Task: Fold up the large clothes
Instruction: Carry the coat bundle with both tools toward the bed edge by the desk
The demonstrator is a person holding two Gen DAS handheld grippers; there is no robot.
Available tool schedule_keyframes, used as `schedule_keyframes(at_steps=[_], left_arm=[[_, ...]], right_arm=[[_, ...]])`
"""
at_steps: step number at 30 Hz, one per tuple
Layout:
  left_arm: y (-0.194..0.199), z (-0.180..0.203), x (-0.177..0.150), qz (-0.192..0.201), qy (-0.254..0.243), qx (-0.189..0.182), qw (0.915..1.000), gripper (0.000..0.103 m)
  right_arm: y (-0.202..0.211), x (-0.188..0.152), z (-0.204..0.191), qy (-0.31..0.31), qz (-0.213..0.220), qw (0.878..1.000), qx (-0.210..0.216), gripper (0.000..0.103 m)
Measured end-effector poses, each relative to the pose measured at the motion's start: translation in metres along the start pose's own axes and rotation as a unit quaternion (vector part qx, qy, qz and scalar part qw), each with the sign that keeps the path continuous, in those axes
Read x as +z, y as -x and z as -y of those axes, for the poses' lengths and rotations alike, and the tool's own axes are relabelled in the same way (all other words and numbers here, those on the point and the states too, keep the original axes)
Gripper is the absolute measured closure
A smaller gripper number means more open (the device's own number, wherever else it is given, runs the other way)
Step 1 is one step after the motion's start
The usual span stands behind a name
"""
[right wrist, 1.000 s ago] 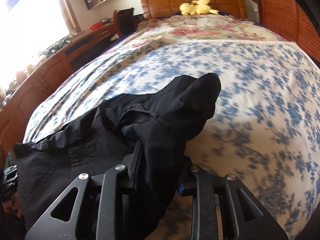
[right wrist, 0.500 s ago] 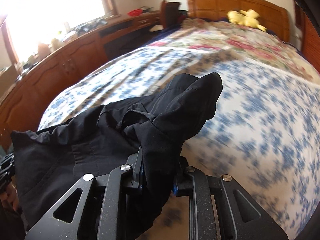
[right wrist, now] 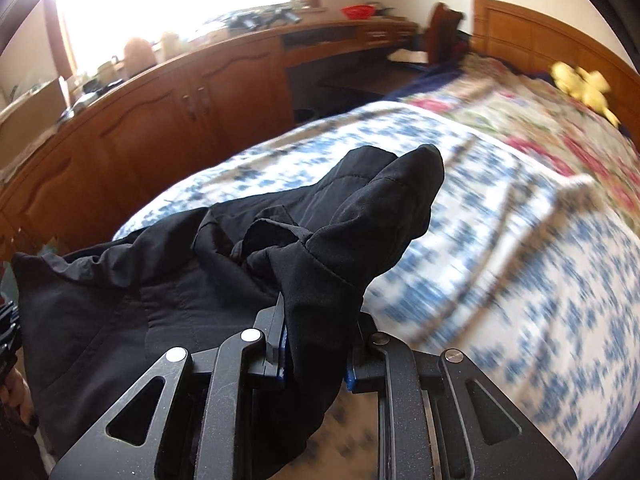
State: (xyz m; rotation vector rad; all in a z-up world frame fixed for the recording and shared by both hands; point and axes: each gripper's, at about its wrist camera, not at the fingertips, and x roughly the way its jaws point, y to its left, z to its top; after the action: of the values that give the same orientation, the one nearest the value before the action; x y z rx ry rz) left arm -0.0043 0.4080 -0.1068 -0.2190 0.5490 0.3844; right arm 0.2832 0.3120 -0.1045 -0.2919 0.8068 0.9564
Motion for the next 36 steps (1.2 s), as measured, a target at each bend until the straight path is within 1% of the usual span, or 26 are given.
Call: schedule_keyframes(at_steps=[4, 8, 11, 13, 14, 16, 18, 19, 20, 22, 25, 27, 28, 29, 31, 33, 34, 36], left_arm=[[-0.007, -0.036, 0.006, -0.002, 0.011, 0.04, 0.9991, 0.099], [-0.014, -0.06, 0.006, -0.008, 0.024, 0.069, 0.9973, 0.099], [-0.022, -0.073, 0.004, -0.014, 0.032, 0.084, 0.9958, 0.099], [-0.029, -0.08, -0.002, -0.023, 0.043, 0.09, 0.9947, 0.099], [-0.032, -0.081, -0.005, -0.029, 0.048, 0.09, 0.9943, 0.099], [-0.036, -0.084, -0.015, -0.04, 0.056, 0.095, 0.9931, 0.099], [-0.033, -0.078, -0.023, -0.037, 0.039, 0.112, 0.9923, 0.098], [-0.031, -0.075, -0.025, -0.032, 0.033, 0.116, 0.9922, 0.097], [-0.029, -0.075, -0.025, -0.03, 0.034, 0.116, 0.9922, 0.096], [-0.025, -0.077, -0.023, -0.031, 0.038, 0.119, 0.9917, 0.095], [-0.014, -0.079, -0.024, -0.032, 0.04, 0.123, 0.991, 0.092], [-0.007, -0.081, -0.024, -0.031, 0.054, 0.112, 0.9918, 0.091], [0.0, -0.079, -0.024, -0.027, 0.059, 0.104, 0.9925, 0.087], [0.004, -0.077, -0.024, -0.025, 0.056, 0.104, 0.9927, 0.081], [0.011, -0.07, -0.019, -0.018, 0.044, 0.11, 0.9928, 0.079], [0.021, -0.062, -0.014, -0.007, 0.039, 0.102, 0.994, 0.074], [0.027, -0.055, -0.011, -0.001, 0.036, 0.095, 0.9948, 0.069], [0.032, -0.049, -0.005, 0.003, 0.029, 0.09, 0.9955, 0.068]], right_arm=[[-0.029, 0.025, -0.03, 0.018, 0.004, 1.0, 0.015, 0.085], [-0.059, 0.051, -0.059, 0.03, 0.003, 0.999, 0.022, 0.085], [-0.073, 0.062, -0.078, 0.046, 0.005, 0.999, 0.018, 0.085], [-0.08, 0.066, -0.086, 0.051, 0.001, 0.999, 0.012, 0.083], [-0.086, 0.065, -0.088, 0.049, -0.011, 0.999, 0.011, 0.08], [-0.098, 0.059, -0.092, 0.056, -0.041, 0.998, 0.004, 0.078], [-0.103, 0.046, -0.096, 0.079, -0.051, 0.995, -0.016, 0.073], [-0.103, 0.042, -0.098, 0.088, -0.049, 0.995, -0.022, 0.068], [-0.1, 0.035, -0.097, 0.089, -0.044, 0.995, -0.022, 0.061], [-0.096, 0.028, -0.092, 0.08, -0.046, 0.996, -0.015, 0.05], [-0.083, 0.015, -0.09, 0.086, -0.037, 0.995, -0.015, 0.049], [-0.07, 0.007, -0.091, 0.092, -0.021, 0.995, -0.004, 0.049], [-0.064, 0.004, -0.093, 0.094, -0.017, 0.995, -0.001, 0.049], [-0.058, 0.001, -0.096, 0.097, -0.015, 0.995, 0.004, 0.049], [-0.049, -0.003, -0.101, 0.102, -0.013, 0.995, 0.016, 0.049], [-0.033, -0.011, -0.107, 0.109, -0.001, 0.994, 0.026, 0.049], [-0.028, -0.013, -0.11, 0.111, 0.003, 0.993, 0.031, 0.049], [-0.013, -0.019, -0.114, 0.114, 0.012, 0.993, 0.043, 0.049]])
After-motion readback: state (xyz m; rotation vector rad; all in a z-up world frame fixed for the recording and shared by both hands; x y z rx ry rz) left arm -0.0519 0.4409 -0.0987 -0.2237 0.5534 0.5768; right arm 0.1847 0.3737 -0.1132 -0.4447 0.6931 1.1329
